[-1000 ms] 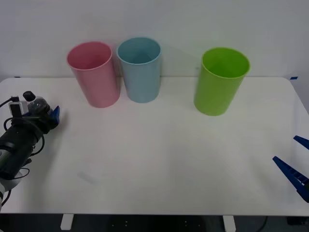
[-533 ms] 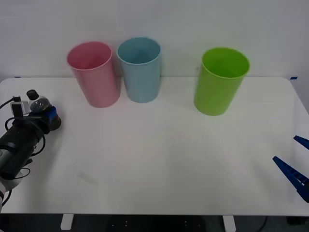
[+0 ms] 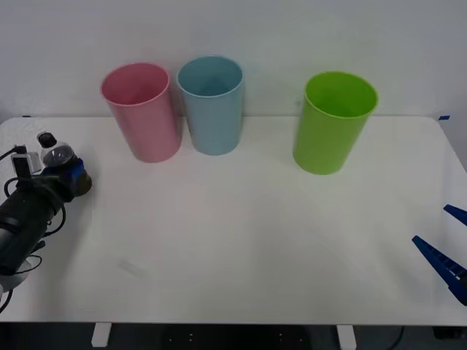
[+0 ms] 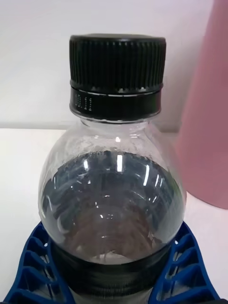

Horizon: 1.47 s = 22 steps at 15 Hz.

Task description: Grasp the object on the table and drop it into the matching bin: aluminum can to the light blue bin, PET bottle to the pink bin.

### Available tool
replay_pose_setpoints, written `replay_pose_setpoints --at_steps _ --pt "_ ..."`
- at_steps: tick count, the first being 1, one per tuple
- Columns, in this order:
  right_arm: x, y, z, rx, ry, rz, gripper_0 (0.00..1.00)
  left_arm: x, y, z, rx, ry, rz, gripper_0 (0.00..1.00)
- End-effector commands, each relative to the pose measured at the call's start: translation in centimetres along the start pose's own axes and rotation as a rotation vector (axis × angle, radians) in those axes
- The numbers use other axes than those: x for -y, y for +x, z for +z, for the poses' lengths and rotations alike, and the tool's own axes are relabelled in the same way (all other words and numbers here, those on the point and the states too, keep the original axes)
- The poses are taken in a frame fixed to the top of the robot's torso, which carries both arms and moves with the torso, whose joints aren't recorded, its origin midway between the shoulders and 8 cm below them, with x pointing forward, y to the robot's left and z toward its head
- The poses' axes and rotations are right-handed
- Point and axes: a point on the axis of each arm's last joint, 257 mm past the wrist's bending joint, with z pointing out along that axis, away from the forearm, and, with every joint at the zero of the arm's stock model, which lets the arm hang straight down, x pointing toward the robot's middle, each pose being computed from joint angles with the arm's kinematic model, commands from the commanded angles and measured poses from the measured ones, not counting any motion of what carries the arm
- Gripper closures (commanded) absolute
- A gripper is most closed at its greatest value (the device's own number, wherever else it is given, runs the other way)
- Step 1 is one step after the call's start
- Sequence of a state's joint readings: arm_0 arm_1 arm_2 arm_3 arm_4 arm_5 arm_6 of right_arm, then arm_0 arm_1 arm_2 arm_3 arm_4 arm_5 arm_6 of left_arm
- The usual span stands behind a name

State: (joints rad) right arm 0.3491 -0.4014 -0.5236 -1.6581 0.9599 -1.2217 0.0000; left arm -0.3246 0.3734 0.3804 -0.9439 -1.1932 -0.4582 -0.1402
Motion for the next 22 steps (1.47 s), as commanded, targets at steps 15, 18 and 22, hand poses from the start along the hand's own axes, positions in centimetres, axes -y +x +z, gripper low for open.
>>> replay_pose_setpoints --at_steps 15,18,22 --pt "0.0 0.0 0.0 0.0 0.0 0.0 0.0 2.4 -17.5 -7.0 0.338 0.123 -0.052 1.0" --pt "0.0 0.0 0.0 0.0 0.0 0.0 0.0 3.9 -20.6 -6.3 0.36 0.184 -0.093 1.0" --pt "0.0 0.0 0.0 0.0 0.0 0.0 0.0 6.5 -25.2 -5.2 0.384 0.28 -0.152 1.0"
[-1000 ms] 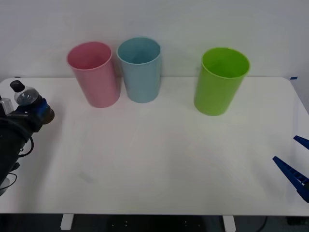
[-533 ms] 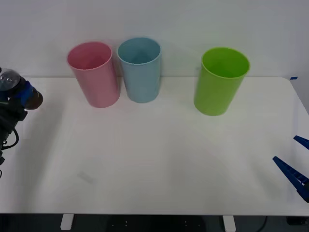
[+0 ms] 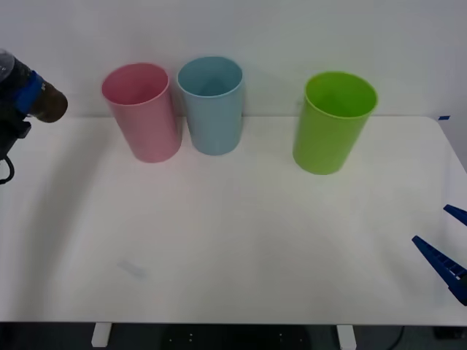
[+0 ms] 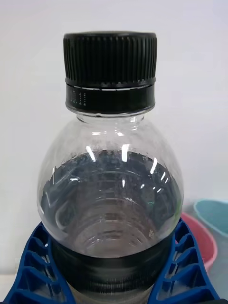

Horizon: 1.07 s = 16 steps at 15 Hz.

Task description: Grasp the object on the table and drop it into the matching bin: aluminum can to the light blue bin, PET bottle to the pink bin.

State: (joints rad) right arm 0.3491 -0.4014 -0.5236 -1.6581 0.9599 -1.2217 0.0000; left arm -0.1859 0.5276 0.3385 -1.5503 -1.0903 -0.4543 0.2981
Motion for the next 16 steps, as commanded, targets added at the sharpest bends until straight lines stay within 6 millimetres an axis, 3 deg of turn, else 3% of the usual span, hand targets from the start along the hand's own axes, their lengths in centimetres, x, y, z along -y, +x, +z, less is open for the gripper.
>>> replay_pose_setpoints --at_steps 1,4,8,16 --pt "0.0 0.0 0.0 0.0 0.0 0.0 0.0 1.7 -2.2 2.1 0.018 0.052 -0.038 1.0" --pt "0.0 0.0 0.0 0.0 0.0 0.0 0.0 3.5 -2.7 4.5 0.011 0.083 -0.005 0.99" --pt "0.0 0.0 0.0 0.0 0.0 0.0 0.0 5.7 -0.7 8.2 -0.05 0.13 0.054 1.0" --pt "0.0 0.0 0.0 0.0 0.0 0.0 0.0 8.3 2.3 14.0 -0.177 0.196 0.145 1.0"
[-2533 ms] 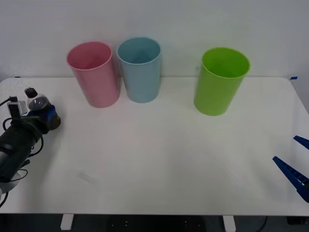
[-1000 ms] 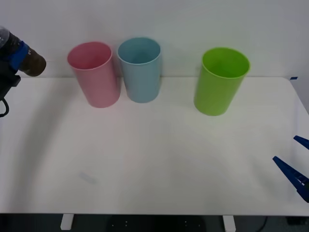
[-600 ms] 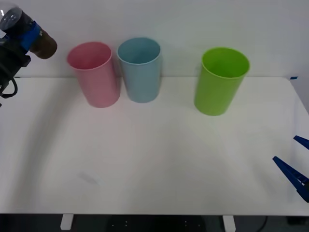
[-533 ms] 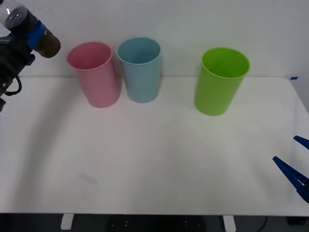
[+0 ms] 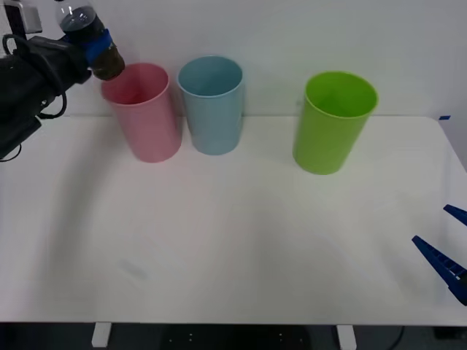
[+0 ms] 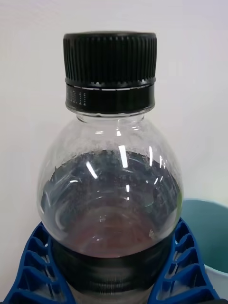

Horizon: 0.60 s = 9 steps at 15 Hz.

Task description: Grasp the object on the table and drop it into the matching bin: aluminum can to the light blue bin, PET bottle to the pink bin.

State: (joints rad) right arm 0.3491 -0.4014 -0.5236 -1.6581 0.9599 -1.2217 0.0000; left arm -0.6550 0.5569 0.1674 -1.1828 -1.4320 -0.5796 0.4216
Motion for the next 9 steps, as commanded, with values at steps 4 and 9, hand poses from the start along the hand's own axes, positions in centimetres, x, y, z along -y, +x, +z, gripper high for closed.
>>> replay_pose_setpoints --at_steps 4,9 --pt "0.0 0.0 0.0 0.0 0.0 0.0 0.0 2.3 0.6 3.3 -0.017 0.012 0.004 1.0" --pt "0.0 0.0 0.0 0.0 0.0 0.0 0.0 3.0 0.8 4.6 -0.017 -0.009 0.025 0.99"
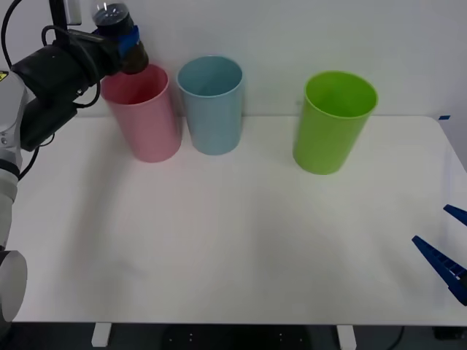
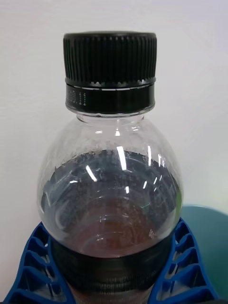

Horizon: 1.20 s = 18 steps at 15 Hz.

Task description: Grasp the object on the table and drop it into the matching bin: aluminum can to the light blue bin, PET bottle to the pink bin.

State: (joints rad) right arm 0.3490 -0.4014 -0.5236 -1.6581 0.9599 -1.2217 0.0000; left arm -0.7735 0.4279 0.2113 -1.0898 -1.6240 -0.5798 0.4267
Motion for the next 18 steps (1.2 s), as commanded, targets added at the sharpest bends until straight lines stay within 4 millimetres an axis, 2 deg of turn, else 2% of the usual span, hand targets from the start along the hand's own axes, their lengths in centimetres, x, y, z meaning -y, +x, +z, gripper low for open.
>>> replay_pose_setpoints --at_steps 1,3,4,5,6,14,18 --pt "0.0 0.0 0.0 0.0 0.0 0.0 0.0 0.1 0.0 0.3 0.008 -0.014 0.004 0.99" --pt "0.0 0.0 0.0 0.0 0.0 0.0 0.0 0.3 0.1 0.4 0.01 -0.015 0.004 0.97" --pt "0.0 0.0 0.0 0.0 0.0 0.0 0.0 0.3 0.1 0.4 0.011 -0.015 0.005 0.87" --pt "0.0 0.0 0.0 0.0 0.0 0.0 0.0 0.3 0.0 0.4 0.015 -0.013 -0.002 0.55" --pt "0.0 0.0 0.0 0.0 0.0 0.0 0.0 0.2 -0.2 0.4 0.018 -0.014 -0.002 0.0" --pt "0.0 0.0 0.0 0.0 0.0 0.0 0.0 0.1 -0.3 0.2 0.022 -0.015 -0.01 0.0" --pt "0.0 0.0 0.0 0.0 0.0 0.0 0.0 -0.3 0.1 -0.8 0.04 0.006 -0.076 0.0"
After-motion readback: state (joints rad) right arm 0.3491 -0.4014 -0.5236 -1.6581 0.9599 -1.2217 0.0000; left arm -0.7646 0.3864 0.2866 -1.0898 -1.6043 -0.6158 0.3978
